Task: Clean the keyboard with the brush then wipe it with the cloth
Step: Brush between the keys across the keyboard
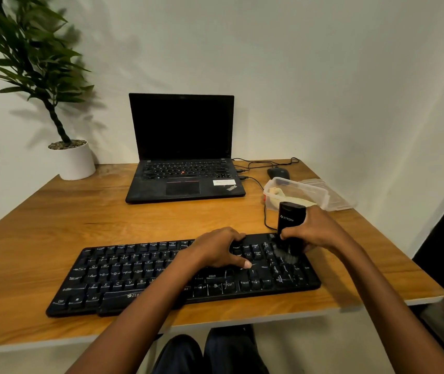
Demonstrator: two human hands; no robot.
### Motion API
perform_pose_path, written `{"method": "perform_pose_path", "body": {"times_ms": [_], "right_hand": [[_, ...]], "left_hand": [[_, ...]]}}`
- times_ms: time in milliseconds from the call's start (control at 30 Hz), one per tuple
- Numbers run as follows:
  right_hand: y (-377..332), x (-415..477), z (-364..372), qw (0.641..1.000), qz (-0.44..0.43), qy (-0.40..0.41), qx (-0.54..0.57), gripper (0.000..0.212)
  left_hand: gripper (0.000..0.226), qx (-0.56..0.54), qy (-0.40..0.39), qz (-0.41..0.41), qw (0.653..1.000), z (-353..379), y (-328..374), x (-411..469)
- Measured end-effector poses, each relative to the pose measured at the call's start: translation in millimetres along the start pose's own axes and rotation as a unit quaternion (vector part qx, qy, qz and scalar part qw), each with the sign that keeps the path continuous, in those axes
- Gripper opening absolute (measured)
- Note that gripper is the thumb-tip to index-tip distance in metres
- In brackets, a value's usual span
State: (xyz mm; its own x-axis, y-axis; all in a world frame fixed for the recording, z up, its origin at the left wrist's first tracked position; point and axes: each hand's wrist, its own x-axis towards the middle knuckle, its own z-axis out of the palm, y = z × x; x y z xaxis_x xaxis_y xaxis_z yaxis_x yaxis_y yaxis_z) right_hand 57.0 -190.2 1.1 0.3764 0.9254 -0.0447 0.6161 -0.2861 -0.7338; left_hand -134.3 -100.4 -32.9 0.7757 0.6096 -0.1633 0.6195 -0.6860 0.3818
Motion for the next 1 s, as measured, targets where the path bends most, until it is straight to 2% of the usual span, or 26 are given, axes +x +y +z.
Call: {"method": "perform_pose_path", "body": {"times_ms": [100,267,400,533,633,733,900,1000], "right_hand": [[-2.1,4.2,0.9,0.998,-0.025,0.035,-0.048,0.031],[-4.4,4.2,-14.6,0.997,-0.003,-0.074,-0.014,0.047],[-10.6,7.5,-11.7,0.993,-0.035,-0.088,-0.071,0.048],[-13.8,8.2,-19.5,0.991,-0.010,-0.116,-0.071,0.042],[-18.9,8.5,-13.8,0.983,-0.044,-0.123,-0.129,0.032],[-16.7,9.2,-19.0,0.986,-0.031,-0.127,-0.107,0.026],[-16.7,1.3,-18.8,0.986,-0.056,-0.133,-0.088,0.030],[-16.9,0.8,-22.3,0.988,-0.051,-0.104,-0.105,0.029]], "left_hand": [[0.081,0.001,-0.001,0.000,1.000,0.0,0.1,0.4],[0.081,-0.001,0.000,0.004,1.000,0.2,-0.1,-0.8],[0.080,0.001,0.002,0.005,1.000,0.1,-0.5,-1.1],[0.080,0.006,-0.002,0.007,1.000,0.5,-0.1,-1.7],[0.080,0.004,0.001,0.005,1.000,-0.5,0.0,-1.6],[0.080,0.003,0.001,0.006,1.000,-0.2,0.4,-2.2],[0.080,-0.003,0.002,0.005,1.000,-0.3,-0.2,-2.2],[0.081,0.003,-0.002,0.006,1.000,-1.0,0.0,-1.9]]}}
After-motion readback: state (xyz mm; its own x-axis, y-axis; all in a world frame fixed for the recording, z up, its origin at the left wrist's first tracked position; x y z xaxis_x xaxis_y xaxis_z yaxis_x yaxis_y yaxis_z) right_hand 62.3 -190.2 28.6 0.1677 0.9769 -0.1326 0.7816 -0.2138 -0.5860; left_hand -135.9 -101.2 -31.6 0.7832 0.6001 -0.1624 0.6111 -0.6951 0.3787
